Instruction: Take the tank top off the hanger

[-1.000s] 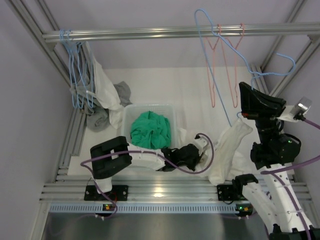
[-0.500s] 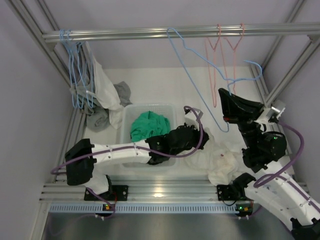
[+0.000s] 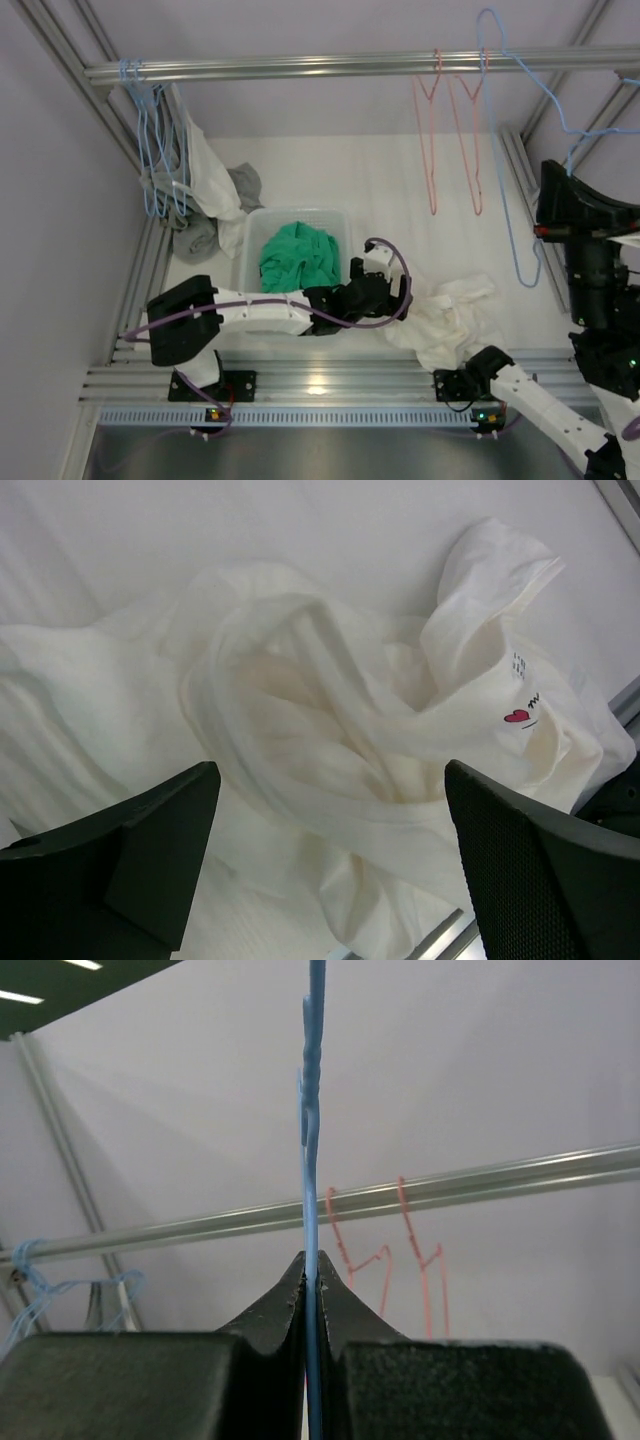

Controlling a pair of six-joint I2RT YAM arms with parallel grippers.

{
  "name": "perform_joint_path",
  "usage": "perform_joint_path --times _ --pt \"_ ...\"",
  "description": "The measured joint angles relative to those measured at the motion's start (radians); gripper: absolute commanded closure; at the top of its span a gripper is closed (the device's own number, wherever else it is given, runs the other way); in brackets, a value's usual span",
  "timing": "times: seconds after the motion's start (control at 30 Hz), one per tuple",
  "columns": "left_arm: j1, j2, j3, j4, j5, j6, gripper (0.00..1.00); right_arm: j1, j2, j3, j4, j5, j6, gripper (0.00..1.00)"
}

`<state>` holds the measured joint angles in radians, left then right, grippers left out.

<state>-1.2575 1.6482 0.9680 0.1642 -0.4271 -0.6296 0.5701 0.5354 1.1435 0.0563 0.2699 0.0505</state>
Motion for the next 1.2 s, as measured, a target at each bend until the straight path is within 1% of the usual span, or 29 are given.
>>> perform_joint_path --times 0.17,0.27,0.37,0.47,0.53,0.63,0.7,0.8,0.87,0.93,1.0,1.03,1.1,1.13,1.2 --pt "-0.002 -0.033 -0.034 0.003 -0.014 0.021 0.01 0.002 -0.042 0.163 -0.279 0.175 -0.020 1.00" --pt "-0.002 -0.081 -0.046 -0.051 -0.029 0.050 0.01 0.003 -0.032 0.260 -0.455 0.287 -0.024 1.00" --pt "-0.001 -0.152 -0.044 -0.122 -0.033 0.089 0.01 0.003 -0.032 0.287 -0.579 0.376 -0.023 1.00" --pt "0.000 -0.233 -0.020 -0.190 -0.008 0.140 0.01 0.004 -0.024 0.277 -0.663 0.455 -0.024 1.00" --pt "0.000 -0.269 0.026 -0.232 0.035 0.172 0.01 0.004 -0.011 0.270 -0.699 0.488 -0.029 1.00" --pt "0.000 -0.287 0.124 -0.268 0.108 0.206 0.01 0.005 0.049 0.272 -0.727 0.524 -0.062 1.00" --pt "0.000 -0.299 0.174 -0.279 0.133 0.212 0.01 0.005 0.108 0.286 -0.742 0.532 -0.087 1.00" --pt "-0.002 -0.333 0.235 -0.343 0.094 0.210 0.01 0.006 0.232 0.340 -0.761 0.529 -0.132 1.00" --pt "-0.002 -0.361 0.271 -0.413 0.022 0.209 0.01 0.001 0.326 0.402 -0.767 0.507 -0.158 1.00" --pt "0.005 -0.387 0.300 -0.477 -0.050 0.209 0.01 -0.053 0.403 0.463 -0.767 0.447 -0.170 1.00" --pt "0.024 -0.410 0.314 -0.529 -0.091 0.209 0.01 -0.180 0.473 0.506 -0.765 0.327 -0.168 1.00" --pt "0.039 -0.420 0.314 -0.551 -0.102 0.206 0.01 -0.272 0.497 0.509 -0.763 0.265 -0.162 1.00" --pt "0.066 -0.433 0.314 -0.590 -0.115 0.204 0.01 -0.407 0.525 0.508 -0.765 0.174 -0.152 1.00" --pt "0.077 -0.439 0.311 -0.607 -0.121 0.204 0.01 -0.452 0.534 0.508 -0.767 0.144 -0.145 1.00" --pt "0.081 -0.449 0.294 -0.621 -0.124 0.202 0.01 -0.485 0.538 0.508 -0.765 0.086 -0.145 1.00"
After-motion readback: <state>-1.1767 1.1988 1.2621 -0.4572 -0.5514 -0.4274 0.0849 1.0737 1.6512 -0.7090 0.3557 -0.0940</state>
